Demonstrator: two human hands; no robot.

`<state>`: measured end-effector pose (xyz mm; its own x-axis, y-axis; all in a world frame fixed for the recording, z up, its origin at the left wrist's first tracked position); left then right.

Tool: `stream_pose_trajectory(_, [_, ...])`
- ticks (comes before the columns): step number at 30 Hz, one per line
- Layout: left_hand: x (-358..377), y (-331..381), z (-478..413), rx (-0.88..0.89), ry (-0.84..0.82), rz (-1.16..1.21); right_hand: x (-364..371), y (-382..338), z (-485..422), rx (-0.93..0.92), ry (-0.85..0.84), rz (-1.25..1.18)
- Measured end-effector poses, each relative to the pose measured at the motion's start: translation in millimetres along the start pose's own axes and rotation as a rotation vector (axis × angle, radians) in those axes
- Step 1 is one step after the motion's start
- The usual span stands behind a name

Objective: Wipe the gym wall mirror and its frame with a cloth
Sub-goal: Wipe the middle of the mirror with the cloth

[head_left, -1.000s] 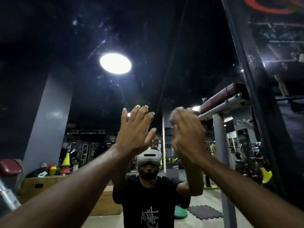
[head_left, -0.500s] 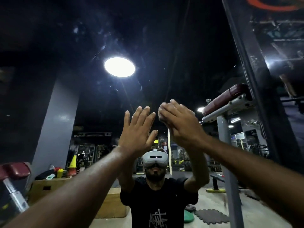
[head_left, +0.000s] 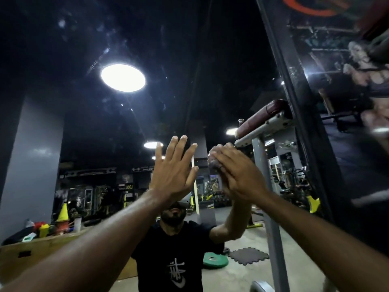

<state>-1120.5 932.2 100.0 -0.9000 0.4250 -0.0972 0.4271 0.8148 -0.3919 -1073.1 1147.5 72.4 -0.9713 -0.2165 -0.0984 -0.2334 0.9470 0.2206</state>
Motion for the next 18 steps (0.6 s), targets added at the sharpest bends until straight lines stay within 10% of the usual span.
stream_pose_trajectory(5, [9, 23, -23, 0.060, -0.010, 0.012, -24, 66, -16, 0.662, 0.409, 0.018])
stream_pose_trajectory(13, [10, 31, -44, -0.005, 0.056, -0.030, -25, 79, -17, -0.017, 0.036, 0.098])
stream_pose_trajectory(18, [18, 59, -85, -0.016, 0.015, -0.019, -34, 98, -81, 0.630, 0.448, -0.051])
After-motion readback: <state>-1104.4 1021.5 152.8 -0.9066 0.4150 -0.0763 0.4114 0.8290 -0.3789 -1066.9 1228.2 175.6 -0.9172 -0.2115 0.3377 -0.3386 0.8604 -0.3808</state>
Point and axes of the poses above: each hand's wrist, its own z-axis away from the middle knuckle, its own x-axis out of the palm, y = z × x, the point moved 2 cm from there along -z, towards the middle knuckle, and after that the axes turned 5 degrees about y, right-handed, at the moved point
